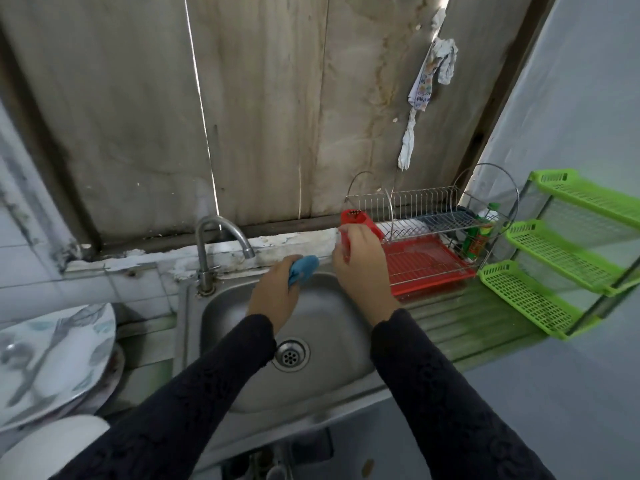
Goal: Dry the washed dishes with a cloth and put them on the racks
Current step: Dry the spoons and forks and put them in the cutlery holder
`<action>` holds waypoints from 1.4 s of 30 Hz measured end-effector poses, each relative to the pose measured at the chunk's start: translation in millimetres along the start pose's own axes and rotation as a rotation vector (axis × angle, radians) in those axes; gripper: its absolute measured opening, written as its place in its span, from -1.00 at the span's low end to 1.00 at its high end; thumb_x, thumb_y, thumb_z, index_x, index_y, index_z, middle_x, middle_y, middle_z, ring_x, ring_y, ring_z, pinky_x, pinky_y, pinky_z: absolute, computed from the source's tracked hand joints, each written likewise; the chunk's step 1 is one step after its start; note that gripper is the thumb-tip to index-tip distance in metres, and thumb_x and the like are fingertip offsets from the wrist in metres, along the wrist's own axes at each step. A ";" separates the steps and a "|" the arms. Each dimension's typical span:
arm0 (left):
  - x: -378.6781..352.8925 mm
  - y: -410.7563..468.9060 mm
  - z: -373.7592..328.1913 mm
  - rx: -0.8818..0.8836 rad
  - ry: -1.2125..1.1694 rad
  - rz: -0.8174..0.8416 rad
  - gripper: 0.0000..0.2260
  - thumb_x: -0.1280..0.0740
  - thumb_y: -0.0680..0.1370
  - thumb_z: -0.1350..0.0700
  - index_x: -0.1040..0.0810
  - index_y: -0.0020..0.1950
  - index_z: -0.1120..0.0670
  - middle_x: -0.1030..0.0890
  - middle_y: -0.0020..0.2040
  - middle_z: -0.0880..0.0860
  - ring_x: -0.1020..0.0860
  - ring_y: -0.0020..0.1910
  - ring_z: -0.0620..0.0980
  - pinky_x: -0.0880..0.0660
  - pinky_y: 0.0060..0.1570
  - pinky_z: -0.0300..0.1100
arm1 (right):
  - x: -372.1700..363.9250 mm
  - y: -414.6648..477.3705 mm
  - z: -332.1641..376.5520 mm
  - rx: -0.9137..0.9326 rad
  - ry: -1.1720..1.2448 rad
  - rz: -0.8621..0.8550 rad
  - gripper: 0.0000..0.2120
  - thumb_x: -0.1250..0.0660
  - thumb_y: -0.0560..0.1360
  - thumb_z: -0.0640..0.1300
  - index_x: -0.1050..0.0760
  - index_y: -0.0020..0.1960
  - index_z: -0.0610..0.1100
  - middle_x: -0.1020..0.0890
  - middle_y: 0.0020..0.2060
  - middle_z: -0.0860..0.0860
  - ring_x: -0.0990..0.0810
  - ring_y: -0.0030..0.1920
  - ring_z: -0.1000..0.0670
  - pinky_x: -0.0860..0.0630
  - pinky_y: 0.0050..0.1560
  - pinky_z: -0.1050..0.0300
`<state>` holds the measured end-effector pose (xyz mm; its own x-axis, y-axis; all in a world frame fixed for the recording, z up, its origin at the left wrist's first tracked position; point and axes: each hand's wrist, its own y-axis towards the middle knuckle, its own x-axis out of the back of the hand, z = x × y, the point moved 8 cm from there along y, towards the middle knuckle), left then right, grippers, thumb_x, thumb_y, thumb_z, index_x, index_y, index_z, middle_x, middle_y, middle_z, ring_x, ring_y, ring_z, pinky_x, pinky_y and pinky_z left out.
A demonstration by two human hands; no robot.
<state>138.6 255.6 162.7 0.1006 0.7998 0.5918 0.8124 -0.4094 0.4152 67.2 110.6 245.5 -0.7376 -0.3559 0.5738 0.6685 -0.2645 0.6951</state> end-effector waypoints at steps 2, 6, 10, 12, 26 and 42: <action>9.4 -29.6 8.8 0.033 0.033 -0.002 -0.59 -0.30 0.54 0.28 -0.45 0.37 0.02 -0.57 0.22 0.02 -0.53 0.10 0.02 -0.42 0.03 -0.16 | -11.3 -26.4 12.1 0.031 0.015 0.045 -0.78 -0.27 0.54 -0.21 -0.56 0.13 -0.27 -0.63 0.01 -0.15 -0.59 0.03 -0.15 -0.54 0.06 -0.05; 35.6 -77.4 23.9 0.106 0.099 -0.020 -0.58 -0.30 0.53 0.30 -0.46 0.37 0.03 -0.58 0.25 0.05 -0.55 0.14 0.07 -0.39 0.04 -0.20 | -41.0 -78.1 32.2 0.042 -0.011 0.145 -0.77 -0.30 0.51 -0.20 -0.57 0.11 -0.28 -0.63 -0.04 -0.18 -0.62 -0.04 -0.20 -0.60 -0.03 -0.10; 67.4 -111.8 45.6 0.137 0.148 -0.060 -0.59 -0.31 0.53 0.30 -0.48 0.37 0.07 -0.58 0.25 0.10 -0.56 0.14 0.12 -0.40 0.07 -0.22 | -69.1 -115.1 57.4 0.048 -0.031 0.264 -0.74 -0.37 0.50 -0.20 -0.59 0.15 -0.29 -0.65 0.00 -0.21 -0.64 0.02 -0.23 -0.59 0.04 -0.12; 87.7 -130.9 62.2 0.174 0.139 -0.080 -0.61 -0.30 0.54 0.29 -0.48 0.36 0.06 -0.60 0.23 0.11 -0.58 0.10 0.14 -0.49 0.05 -0.10 | -85.4 -131.2 77.2 0.060 -0.016 0.323 -0.74 -0.38 0.52 -0.20 -0.58 0.18 -0.26 -0.65 0.05 -0.18 -0.62 0.08 -0.19 -0.57 0.12 -0.11; 265.6 -229.2 186.2 0.270 0.590 -0.062 -0.49 -0.40 0.46 0.33 -0.45 0.40 0.20 -0.37 0.47 0.26 -0.34 0.43 0.32 -0.30 0.39 0.14 | -232.7 -196.7 263.2 0.126 0.004 0.613 -0.59 -0.14 0.60 -0.07 -0.52 0.33 -0.24 -0.60 0.24 -0.16 -0.52 0.29 -0.17 -0.44 0.31 -0.10; 380.4 -280.1 331.5 0.610 0.391 0.092 -0.62 -0.26 0.62 0.17 -0.37 0.45 0.02 -0.48 0.38 0.07 -0.48 0.31 0.05 -0.41 0.31 -0.09 | -371.3 -244.1 371.1 0.003 -0.097 0.877 -0.58 -0.12 0.69 0.00 -0.40 0.47 -0.16 -0.55 0.31 -0.11 -0.47 0.30 -0.15 -0.40 0.26 0.02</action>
<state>139.7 820.1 42.5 0.0642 0.5123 0.8564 0.9975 -0.0590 -0.0395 142.4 639.9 23.5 0.0362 -0.3524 0.9352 0.9974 0.0705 -0.0121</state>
